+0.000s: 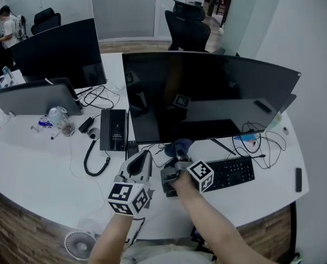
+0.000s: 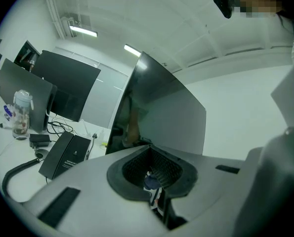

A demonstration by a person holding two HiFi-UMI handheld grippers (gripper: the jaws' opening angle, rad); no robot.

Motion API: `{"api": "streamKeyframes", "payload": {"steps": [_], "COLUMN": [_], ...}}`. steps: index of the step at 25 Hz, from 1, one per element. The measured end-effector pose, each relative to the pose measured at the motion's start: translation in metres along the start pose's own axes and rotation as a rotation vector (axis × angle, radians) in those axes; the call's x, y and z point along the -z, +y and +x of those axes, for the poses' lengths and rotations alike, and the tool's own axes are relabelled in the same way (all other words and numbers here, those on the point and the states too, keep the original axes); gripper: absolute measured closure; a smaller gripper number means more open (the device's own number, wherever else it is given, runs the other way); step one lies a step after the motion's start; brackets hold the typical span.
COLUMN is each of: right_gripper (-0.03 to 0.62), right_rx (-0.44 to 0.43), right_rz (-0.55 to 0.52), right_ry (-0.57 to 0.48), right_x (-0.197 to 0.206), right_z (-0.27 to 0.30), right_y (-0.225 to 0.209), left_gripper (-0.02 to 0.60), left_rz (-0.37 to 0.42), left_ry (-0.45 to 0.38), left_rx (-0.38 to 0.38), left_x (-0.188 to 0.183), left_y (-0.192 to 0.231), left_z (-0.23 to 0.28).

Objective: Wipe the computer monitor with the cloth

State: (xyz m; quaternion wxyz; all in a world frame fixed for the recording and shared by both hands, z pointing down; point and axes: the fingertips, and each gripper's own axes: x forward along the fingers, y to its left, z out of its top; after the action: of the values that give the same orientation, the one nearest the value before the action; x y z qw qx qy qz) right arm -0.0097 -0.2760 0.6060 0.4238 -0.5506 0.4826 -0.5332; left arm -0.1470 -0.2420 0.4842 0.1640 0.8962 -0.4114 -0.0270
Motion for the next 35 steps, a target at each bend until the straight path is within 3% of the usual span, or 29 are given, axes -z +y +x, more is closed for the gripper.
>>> {"api": "streamKeyframes", "payload": {"steps": [35], "right_gripper": [0.468], "right_rx": [-0.003], "right_rz": [-0.01], "right_ry": [0.185], "right_x": [0.096], "right_z": [0.017], "right_y": [0.009], "left_gripper": [0.574], "left_rz": [-0.02], "left_ry": [-0.014], "left_rx": [-0.078], "left_x": [-0.005], "left_y": [0.041], "left_z": [-0.029]}}
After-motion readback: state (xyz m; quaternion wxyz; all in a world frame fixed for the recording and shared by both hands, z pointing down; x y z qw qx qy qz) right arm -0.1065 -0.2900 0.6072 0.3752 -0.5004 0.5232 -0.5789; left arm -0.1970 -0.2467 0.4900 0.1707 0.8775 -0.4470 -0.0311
